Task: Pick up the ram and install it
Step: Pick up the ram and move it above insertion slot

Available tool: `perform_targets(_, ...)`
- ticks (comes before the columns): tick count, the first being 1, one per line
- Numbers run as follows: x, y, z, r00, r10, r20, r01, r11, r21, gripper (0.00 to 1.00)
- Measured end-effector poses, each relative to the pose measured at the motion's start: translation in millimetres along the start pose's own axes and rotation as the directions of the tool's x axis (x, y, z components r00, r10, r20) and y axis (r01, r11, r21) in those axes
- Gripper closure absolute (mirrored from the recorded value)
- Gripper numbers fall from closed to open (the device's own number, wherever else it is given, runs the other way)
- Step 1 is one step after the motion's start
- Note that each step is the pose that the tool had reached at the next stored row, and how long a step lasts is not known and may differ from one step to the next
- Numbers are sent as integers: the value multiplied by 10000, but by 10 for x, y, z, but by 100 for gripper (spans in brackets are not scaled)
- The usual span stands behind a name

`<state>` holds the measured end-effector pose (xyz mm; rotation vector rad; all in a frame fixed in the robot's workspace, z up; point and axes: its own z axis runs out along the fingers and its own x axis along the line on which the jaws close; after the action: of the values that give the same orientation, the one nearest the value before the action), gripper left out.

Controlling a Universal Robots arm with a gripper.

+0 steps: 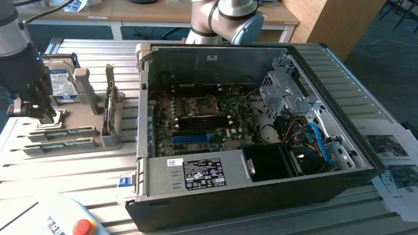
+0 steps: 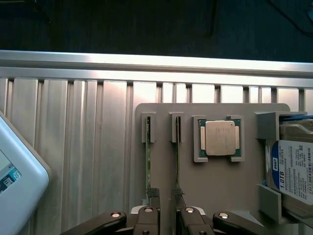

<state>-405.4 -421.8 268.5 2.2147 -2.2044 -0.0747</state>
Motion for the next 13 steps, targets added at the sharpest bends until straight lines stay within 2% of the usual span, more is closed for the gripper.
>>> perform_targets(13, 21, -11, 236, 10000, 0, 0, 0, 10000, 0, 76)
